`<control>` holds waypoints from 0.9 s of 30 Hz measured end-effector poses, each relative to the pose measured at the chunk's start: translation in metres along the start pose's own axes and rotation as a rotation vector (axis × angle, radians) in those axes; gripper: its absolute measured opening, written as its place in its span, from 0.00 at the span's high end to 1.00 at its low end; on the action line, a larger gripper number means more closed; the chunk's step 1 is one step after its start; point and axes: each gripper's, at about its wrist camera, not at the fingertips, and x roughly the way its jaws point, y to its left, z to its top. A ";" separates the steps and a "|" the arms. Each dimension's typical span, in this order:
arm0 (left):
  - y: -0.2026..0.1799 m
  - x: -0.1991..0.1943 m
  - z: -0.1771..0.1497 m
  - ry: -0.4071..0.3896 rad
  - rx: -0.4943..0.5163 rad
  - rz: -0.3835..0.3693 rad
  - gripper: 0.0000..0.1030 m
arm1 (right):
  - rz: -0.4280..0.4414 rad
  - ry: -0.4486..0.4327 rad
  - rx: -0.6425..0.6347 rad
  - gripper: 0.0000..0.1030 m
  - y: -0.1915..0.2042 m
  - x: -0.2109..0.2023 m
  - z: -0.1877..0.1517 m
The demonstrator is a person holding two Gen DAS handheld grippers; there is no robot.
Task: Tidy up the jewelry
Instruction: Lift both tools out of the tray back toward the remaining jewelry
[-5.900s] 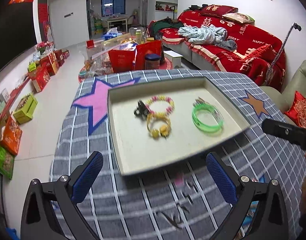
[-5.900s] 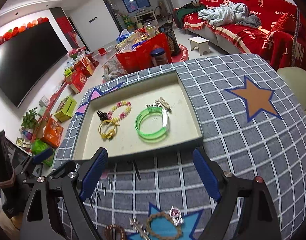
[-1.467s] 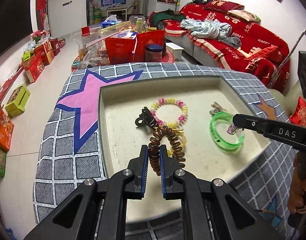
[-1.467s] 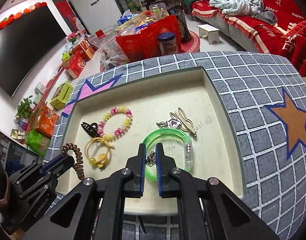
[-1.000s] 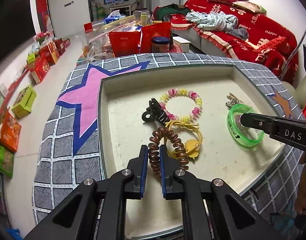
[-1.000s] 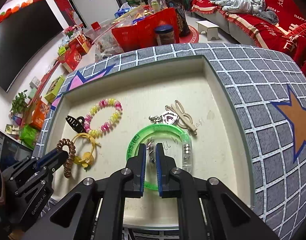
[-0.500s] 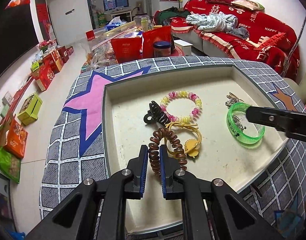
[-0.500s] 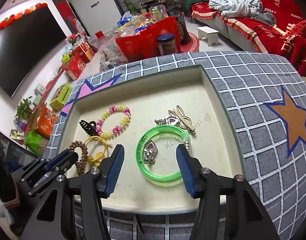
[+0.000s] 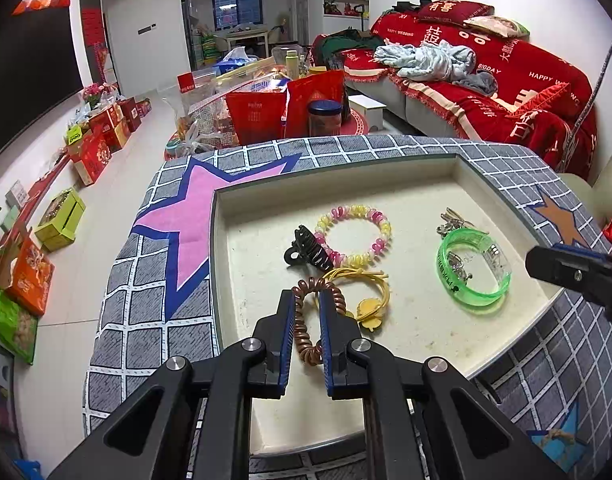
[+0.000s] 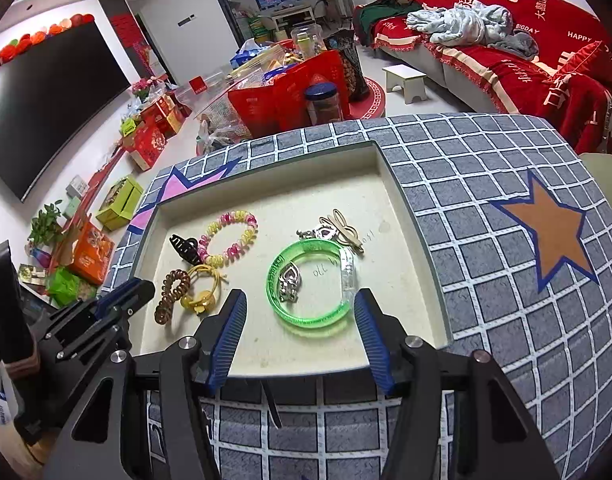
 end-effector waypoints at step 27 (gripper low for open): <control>0.001 -0.059 -0.025 -0.062 -0.027 0.054 0.00 | 0.034 -0.022 -0.010 0.15 -0.004 -0.049 -0.044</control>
